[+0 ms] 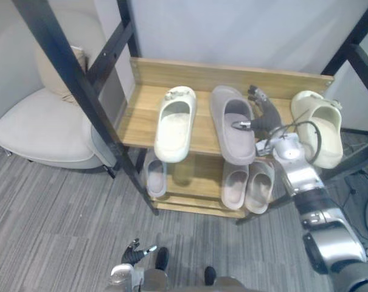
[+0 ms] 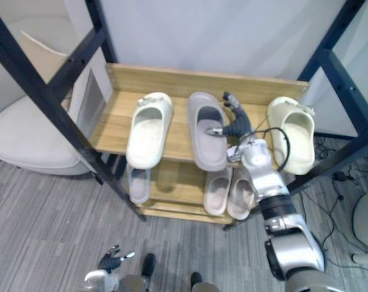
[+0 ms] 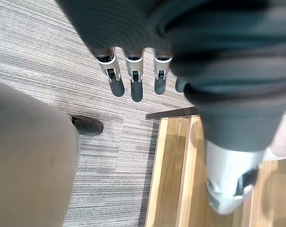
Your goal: Organize the slippers on the shoe rack
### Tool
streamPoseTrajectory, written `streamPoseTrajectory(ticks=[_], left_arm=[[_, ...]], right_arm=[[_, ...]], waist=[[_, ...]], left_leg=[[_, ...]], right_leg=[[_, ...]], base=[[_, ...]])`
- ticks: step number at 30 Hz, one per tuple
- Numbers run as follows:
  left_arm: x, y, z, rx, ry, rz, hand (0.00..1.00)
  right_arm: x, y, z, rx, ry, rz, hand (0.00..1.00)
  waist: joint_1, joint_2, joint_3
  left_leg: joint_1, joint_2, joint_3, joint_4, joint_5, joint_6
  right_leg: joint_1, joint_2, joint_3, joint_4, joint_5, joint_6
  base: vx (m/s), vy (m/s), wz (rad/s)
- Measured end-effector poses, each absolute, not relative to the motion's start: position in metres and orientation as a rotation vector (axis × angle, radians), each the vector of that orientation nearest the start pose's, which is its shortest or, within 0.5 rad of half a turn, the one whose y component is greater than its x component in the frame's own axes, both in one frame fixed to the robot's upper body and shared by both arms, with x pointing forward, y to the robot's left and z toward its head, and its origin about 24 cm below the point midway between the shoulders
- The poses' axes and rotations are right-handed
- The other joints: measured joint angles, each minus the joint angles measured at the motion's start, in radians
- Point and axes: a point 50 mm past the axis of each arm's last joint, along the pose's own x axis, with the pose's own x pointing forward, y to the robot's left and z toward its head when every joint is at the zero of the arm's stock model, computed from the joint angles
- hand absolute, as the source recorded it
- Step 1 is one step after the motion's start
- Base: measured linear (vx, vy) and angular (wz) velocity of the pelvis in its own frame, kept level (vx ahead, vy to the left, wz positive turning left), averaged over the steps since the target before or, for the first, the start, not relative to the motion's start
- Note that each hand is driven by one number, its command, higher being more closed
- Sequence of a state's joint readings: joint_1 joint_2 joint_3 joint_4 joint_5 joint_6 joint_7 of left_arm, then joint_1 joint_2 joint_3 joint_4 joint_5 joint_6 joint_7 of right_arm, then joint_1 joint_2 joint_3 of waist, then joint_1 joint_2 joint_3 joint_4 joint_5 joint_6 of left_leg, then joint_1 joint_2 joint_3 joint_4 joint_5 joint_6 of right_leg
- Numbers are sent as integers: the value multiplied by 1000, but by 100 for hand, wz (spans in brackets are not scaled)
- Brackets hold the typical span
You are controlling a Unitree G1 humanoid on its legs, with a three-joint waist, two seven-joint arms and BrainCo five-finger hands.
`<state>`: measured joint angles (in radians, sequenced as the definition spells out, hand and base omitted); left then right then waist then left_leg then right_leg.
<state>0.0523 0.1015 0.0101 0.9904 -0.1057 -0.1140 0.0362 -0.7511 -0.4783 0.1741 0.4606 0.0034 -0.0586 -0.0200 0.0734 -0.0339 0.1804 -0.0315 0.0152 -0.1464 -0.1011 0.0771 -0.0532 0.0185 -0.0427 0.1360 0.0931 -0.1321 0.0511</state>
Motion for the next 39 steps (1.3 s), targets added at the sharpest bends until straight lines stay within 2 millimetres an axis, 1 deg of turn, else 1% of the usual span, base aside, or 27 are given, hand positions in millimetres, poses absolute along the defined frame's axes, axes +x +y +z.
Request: streamPoseTrajectory(ticks=[2,3,5,9,12,17,21,26,31,33,34,36,37,39], left_arm=[[128,194,-147,3,919,165,0],[128,193,-147,1,917,166,0],[130,192,-146,-7,912,169,0],[130,191,-146,-11,910,167,0],[130,191,-146,-12,910,167,0],[130,190,-147,-16,910,168,0],[130,187,-147,-24,912,164,0],[130,187,-147,-24,914,164,0],[128,188,-148,-27,919,171,0],[127,188,-148,-24,925,170,0],[127,188,-148,-24,926,170,0],[126,189,-149,-22,937,171,0],[125,189,-149,-22,939,172,0],[121,191,-150,-22,949,182,0]], right_arm=[[381,-178,199,-545,-351,75,0],[383,-176,203,-549,-356,78,100],[386,-173,210,-555,-367,81,100],[390,-164,215,-573,-367,124,100],[390,-159,216,-564,-371,144,100],[390,-159,217,-525,-369,155,100],[385,-159,214,-517,-387,164,100],[368,-168,203,-467,-425,157,100],[351,-175,198,-435,-460,143,100],[340,-177,196,-420,-488,140,100],[337,-178,195,-417,-492,140,100],[323,-180,192,-393,-518,135,100],[320,-180,191,-389,-523,135,100],[306,-177,185,-377,-535,156,100]], waist=[[6,0,0],[8,1,1],[16,6,4],[18,16,9],[18,17,10],[17,24,12],[15,38,15],[14,38,15],[10,37,14],[5,34,11],[4,34,11],[-7,32,8],[-9,32,7],[-18,28,-6]], left_leg=[[0,3,-1,0,0,0],[0,4,-2,0,0,0],[-2,11,-9,0,0,0],[-3,17,-15,0,-1,1],[-3,24,-16,0,-2,2],[-3,28,-27,0,1,-2],[-2,27,-30,0,8,-12],[0,24,-29,0,6,-21],[11,24,-26,-1,10,-18],[15,25,-23,-1,14,-14],[15,25,-23,-1,14,-15],[16,25,-22,-1,18,-19],[16,25,-22,-1,18,-19],[20,26,-17,-1,18,-19]], right_leg=[[0,3,1,0,1,-1],[0,4,2,0,2,-1],[1,11,5,-2,12,-2],[4,16,14,-8,23,-2],[5,20,15,-8,25,-6],[11,26,13,-12,27,-8],[15,28,7,-12,27,-8],[16,26,9,-12,25,-6],[17,25,15,-10,19,-2],[17,25,18,-8,17,0],[17,25,19,-8,17,0],[17,26,19,-7,17,0],[17,26,19,-7,17,0],[17,26,20,-7,17,0]], base=[[0,0,0],[0,0,0],[0,0,6],[-1,1,2],[0,0,0],[-22,-11,5],[-16,-8,2],[-13,-2,0],[-3,-3,-1],[1,-11,-5],[0,0,0],[0,0,0],[13,-11,-3],[15,-13,-8]])
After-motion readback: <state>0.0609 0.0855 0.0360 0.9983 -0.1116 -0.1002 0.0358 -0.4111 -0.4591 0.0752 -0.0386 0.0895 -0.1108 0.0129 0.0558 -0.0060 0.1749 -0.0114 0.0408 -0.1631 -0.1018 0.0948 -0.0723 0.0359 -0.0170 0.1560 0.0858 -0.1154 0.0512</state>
